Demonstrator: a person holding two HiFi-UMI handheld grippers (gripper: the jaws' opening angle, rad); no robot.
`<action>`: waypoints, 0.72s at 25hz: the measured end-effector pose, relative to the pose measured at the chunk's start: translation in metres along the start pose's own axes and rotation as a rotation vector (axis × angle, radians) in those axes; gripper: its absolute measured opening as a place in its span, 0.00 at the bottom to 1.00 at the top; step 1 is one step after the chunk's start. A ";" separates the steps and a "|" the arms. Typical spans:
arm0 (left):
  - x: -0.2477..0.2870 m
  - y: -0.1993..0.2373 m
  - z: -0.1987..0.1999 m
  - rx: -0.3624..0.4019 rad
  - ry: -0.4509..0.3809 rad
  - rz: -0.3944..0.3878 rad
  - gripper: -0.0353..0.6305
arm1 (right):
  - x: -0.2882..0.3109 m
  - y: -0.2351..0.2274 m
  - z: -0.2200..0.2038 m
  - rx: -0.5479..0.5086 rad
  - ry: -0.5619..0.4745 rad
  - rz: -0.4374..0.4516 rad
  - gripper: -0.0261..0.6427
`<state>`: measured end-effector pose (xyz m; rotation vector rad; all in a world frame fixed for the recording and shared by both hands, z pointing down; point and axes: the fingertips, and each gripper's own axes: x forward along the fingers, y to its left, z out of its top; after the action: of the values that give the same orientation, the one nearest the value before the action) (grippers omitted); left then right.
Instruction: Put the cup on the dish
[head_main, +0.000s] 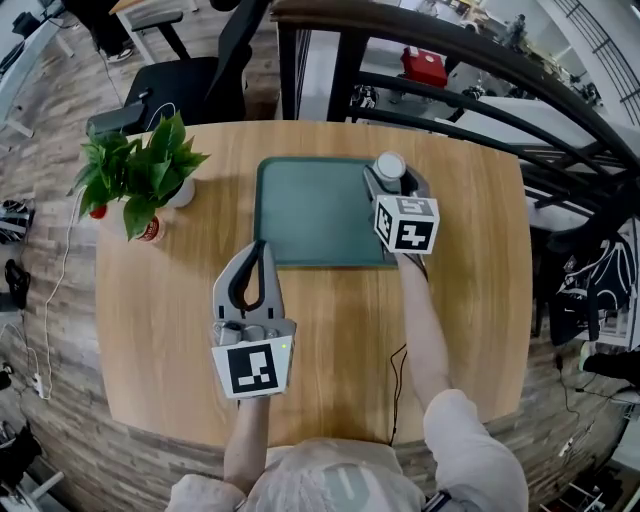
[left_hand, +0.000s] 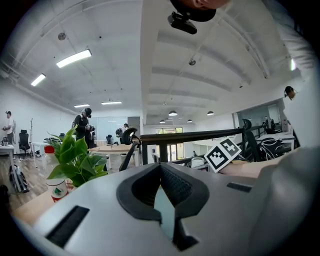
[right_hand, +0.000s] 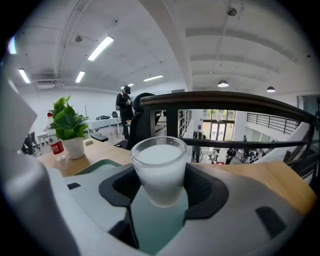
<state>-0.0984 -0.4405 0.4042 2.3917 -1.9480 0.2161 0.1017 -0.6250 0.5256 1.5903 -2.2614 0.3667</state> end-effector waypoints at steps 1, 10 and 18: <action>0.002 0.000 -0.003 0.001 0.007 -0.001 0.06 | 0.004 -0.003 -0.004 0.003 0.013 -0.009 0.44; 0.010 -0.006 -0.027 0.001 0.062 -0.015 0.06 | 0.027 -0.011 -0.033 0.069 0.103 -0.043 0.44; 0.009 -0.004 -0.030 0.010 0.070 -0.006 0.06 | 0.031 -0.014 -0.049 0.087 0.164 -0.076 0.44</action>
<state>-0.0950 -0.4448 0.4351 2.3619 -1.9143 0.3047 0.1117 -0.6363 0.5837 1.6204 -2.0817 0.5609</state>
